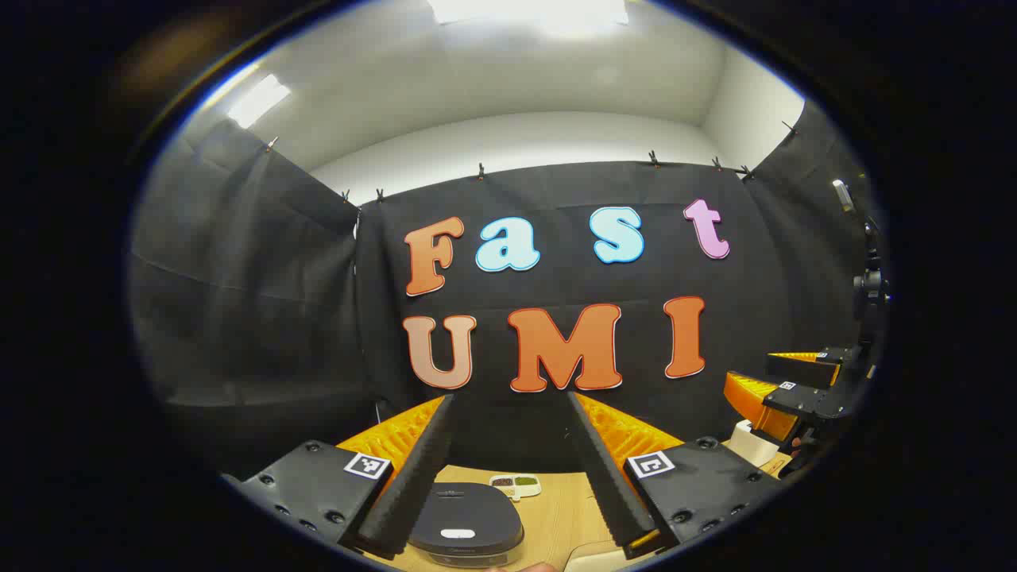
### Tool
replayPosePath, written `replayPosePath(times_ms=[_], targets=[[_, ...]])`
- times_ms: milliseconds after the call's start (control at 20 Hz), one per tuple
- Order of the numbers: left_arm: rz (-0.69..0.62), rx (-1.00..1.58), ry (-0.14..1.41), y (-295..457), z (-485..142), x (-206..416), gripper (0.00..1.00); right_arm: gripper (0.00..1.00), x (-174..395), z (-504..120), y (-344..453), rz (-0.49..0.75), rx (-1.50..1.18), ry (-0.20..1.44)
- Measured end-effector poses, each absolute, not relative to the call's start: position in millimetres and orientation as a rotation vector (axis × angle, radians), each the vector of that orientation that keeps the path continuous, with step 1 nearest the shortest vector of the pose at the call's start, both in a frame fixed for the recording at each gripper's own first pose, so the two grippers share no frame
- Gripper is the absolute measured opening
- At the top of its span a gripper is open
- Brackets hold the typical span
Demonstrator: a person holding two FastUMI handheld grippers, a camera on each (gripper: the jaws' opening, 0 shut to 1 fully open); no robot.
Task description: Close the left gripper, press the button to open the rice cooker; take a wooden spoon from the chopstick holder with the right hand, scoop a spoonful of rice and pour it into the rice cooker, then put the wooden spoon back into the chopstick holder.
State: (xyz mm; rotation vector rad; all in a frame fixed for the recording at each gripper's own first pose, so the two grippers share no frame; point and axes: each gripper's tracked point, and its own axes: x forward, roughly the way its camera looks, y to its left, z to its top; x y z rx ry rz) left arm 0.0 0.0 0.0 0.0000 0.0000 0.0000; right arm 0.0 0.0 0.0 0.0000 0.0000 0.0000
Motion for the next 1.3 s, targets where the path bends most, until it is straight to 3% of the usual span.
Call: replayPosePath(times_ms=[50, 550, 600, 750, 800, 850, 1300], targets=[[-0.001, 0.0, 0.003, -0.5, 0.0, 1.1, 0.93, 0.93, -2.2, -1.5, -1.5, -0.001, 0.001, 0.005], [-0.01, 0.005, 0.022, -0.4, -8.2, 8.4, 0.93, 0.93, -7.7, -2.1, -7.4, -0.065, -0.006, 0.014], [-0.011, 0.007, 0.017, -0.4, -7.4, 8.9, 0.93, 0.96, -5.3, 1.5, -6.4, -0.068, -0.012, 0.006], [-0.009, 0.011, 0.004, 3.9, -3.7, 11.7, 0.93, 0.93, -3.2, 6.3, -3.4, -0.065, -0.01, -0.012], [-0.011, 0.004, 0.004, 3.9, -4.3, 12.1, 0.93, 0.96, -2.9, 5.7, -2.8, -0.066, -0.007, -0.012], [-0.006, 0.0, 0.005, 5.9, -4.8, 12.9, 0.93, 0.93, -2.2, 6.1, -3.1, -0.066, -0.002, -0.009], [0.053, 0.0, 0.012, 25.7, -9.5, 19.1, 0.93, 0.92, 9.8, 2.7, -1.2, -0.067, 0.026, 0.007]])
